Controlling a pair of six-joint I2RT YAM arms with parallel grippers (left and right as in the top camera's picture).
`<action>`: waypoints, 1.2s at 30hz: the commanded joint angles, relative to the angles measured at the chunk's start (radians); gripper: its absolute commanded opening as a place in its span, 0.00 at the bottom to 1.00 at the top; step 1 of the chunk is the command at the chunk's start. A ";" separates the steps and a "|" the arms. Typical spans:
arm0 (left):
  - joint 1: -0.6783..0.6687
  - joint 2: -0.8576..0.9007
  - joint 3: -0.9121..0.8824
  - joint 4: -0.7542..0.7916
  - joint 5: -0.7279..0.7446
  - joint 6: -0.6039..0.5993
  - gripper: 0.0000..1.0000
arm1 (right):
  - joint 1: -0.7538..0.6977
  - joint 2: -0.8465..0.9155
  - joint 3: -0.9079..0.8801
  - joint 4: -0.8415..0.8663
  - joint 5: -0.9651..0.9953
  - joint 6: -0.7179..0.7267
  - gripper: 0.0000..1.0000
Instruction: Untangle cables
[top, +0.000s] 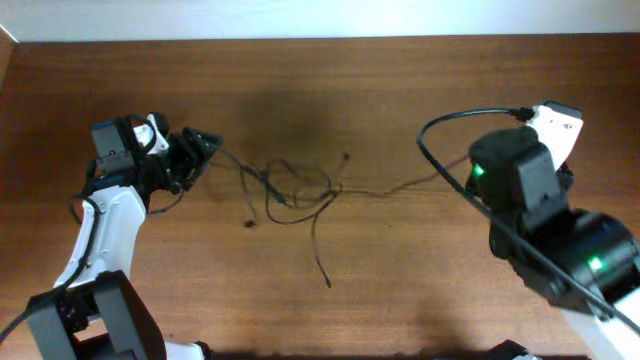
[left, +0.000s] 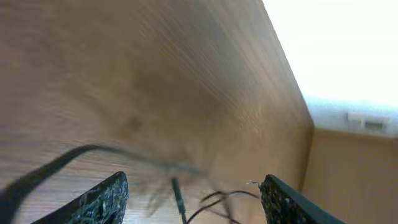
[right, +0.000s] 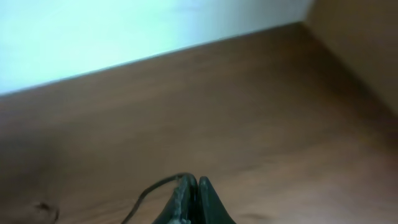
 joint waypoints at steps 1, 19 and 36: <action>-0.028 -0.003 -0.003 0.002 0.169 0.255 0.71 | -0.092 0.074 0.011 -0.014 -0.108 0.037 0.05; -0.200 -0.003 -0.003 -0.648 -0.397 -0.079 0.92 | -0.138 0.452 0.011 0.060 -1.084 -0.473 0.98; -0.113 -0.003 -0.003 -0.776 0.499 -0.109 0.99 | -0.140 0.452 0.011 -0.010 -1.276 -0.586 0.98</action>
